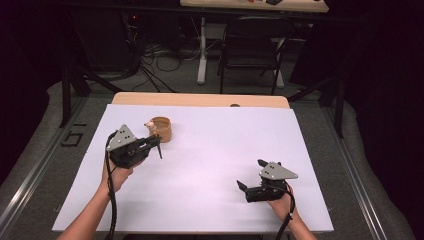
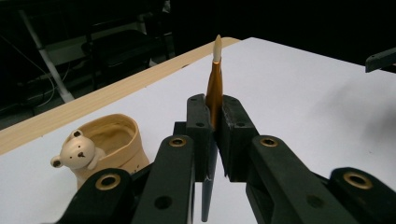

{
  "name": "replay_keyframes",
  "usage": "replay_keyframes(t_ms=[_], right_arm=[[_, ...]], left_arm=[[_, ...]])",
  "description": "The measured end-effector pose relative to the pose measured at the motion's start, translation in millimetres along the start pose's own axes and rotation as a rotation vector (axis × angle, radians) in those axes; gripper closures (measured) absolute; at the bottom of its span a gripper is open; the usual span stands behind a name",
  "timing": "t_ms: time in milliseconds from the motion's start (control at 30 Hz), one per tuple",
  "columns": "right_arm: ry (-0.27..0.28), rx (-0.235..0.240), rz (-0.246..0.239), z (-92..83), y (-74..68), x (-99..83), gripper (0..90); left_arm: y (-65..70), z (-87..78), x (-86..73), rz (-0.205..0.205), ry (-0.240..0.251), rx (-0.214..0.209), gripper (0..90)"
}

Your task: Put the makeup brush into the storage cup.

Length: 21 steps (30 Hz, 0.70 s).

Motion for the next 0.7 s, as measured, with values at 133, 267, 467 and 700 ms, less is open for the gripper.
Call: replay_keyframes(t_ms=[133, 267, 467, 700], right_arm=[[0.000, 0.002, 0.001, 0.1, -0.4, -0.1, 0.0], [0.002, 0.003, -0.005, 0.2, -0.4, 0.1, 0.0], [-0.001, 0.002, -0.001, 0.4, -0.2, -0.2, 0.0], [-0.004, 0.001, -0.002, 0.8, 0.2, -0.7, 0.0]], left_arm=[[-2.4, -1.4, 4.0, -0.003, 0.004, 0.002, 83.6], [-4.3, -2.7, 7.1, -0.002, 0.003, 0.003, 83.6], [-6.6, -4.4, 12.7, -0.005, 0.014, 0.010, 83.6], [-9.7, -5.7, 18.0, -0.002, 0.018, 0.017, 83.6]])
Point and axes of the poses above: each handheld gripper's, and its own axes: z roughly forward along the jaws, x roughly out of its top, y roughly to its right, the point moved 10 cm from there along z, roughly forward along the jaws, and after that the axes turned 12 degrees about -y, right-handed, at the moved point
